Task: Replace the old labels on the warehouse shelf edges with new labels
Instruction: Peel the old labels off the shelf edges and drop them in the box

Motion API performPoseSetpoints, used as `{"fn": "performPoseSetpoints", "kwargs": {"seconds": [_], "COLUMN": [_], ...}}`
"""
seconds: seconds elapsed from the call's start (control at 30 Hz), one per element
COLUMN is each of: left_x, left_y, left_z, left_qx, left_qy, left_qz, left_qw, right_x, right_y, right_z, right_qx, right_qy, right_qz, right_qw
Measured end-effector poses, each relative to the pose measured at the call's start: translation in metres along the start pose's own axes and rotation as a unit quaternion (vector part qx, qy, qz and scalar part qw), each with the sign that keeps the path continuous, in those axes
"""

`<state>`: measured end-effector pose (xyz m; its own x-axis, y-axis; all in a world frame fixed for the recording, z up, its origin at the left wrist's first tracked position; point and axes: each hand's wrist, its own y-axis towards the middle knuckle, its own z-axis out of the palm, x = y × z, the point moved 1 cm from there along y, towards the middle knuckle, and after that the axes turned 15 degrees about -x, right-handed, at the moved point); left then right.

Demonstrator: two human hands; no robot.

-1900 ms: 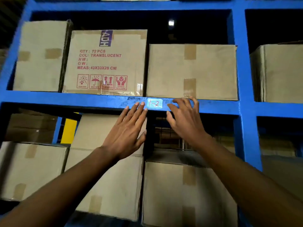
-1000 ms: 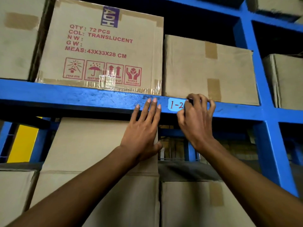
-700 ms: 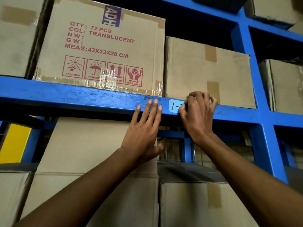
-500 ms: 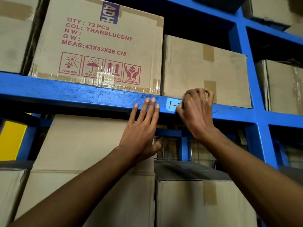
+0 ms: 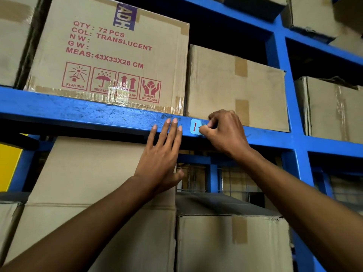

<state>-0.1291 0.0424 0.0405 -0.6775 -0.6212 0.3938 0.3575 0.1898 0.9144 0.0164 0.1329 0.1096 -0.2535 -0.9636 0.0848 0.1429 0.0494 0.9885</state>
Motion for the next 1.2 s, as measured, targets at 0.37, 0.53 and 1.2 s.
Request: {"fn": "performPoseSetpoints", "kwargs": {"seconds": [0.37,0.53,1.2], "left_x": [-0.014,-0.057,-0.396], "left_y": [0.004,0.012,-0.030], "left_z": [-0.006,-0.009,0.037], "left_qx": [0.021,0.026,0.132], "left_qy": [0.001,-0.051,-0.070], "left_qz": [-0.040,-0.023,0.161], "left_qw": [0.999,0.998,0.976], "right_x": [-0.030,-0.066,-0.321], "right_y": [0.000,-0.009,-0.124], "right_z": [-0.042,-0.076,-0.205], "right_qx": [0.041,0.026,0.092], "right_qy": [0.193,0.146,0.063], "right_qz": [0.164,0.161,0.246], "right_qw": [0.967,0.976,0.963]}}
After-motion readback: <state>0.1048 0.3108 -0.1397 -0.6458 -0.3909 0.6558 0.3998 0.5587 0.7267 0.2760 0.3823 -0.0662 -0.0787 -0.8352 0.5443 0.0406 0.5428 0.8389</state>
